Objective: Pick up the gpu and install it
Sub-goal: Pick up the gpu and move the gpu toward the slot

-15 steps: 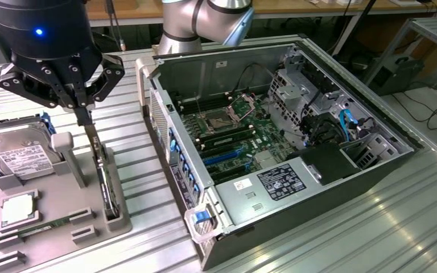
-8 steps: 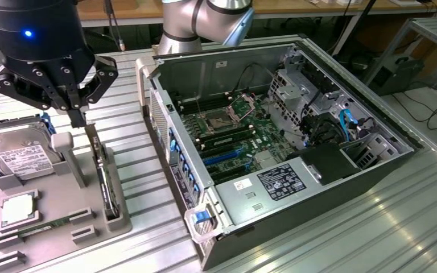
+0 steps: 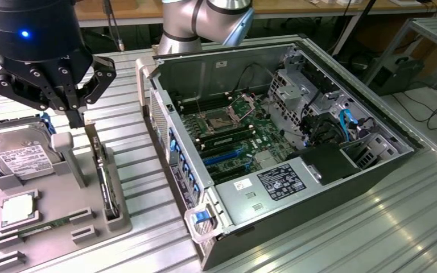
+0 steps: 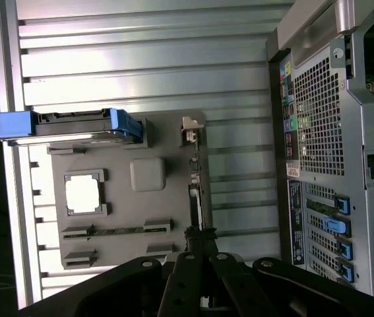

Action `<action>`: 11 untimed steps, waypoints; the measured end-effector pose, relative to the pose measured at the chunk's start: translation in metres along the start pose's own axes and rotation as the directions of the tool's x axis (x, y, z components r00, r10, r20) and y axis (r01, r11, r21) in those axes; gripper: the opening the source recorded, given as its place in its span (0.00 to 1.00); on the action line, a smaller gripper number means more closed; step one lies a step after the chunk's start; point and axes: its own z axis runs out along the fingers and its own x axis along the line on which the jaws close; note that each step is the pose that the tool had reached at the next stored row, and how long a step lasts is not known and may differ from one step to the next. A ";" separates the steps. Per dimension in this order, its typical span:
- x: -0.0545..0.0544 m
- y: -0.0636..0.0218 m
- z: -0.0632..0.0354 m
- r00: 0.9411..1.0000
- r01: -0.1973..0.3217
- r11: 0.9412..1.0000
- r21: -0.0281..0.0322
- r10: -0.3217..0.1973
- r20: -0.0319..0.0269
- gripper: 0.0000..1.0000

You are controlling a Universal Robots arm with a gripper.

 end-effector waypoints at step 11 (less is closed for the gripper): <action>0.000 0.0000 0.0000 1.000 0.000 1.000 0.000 0.000 0.000 0.24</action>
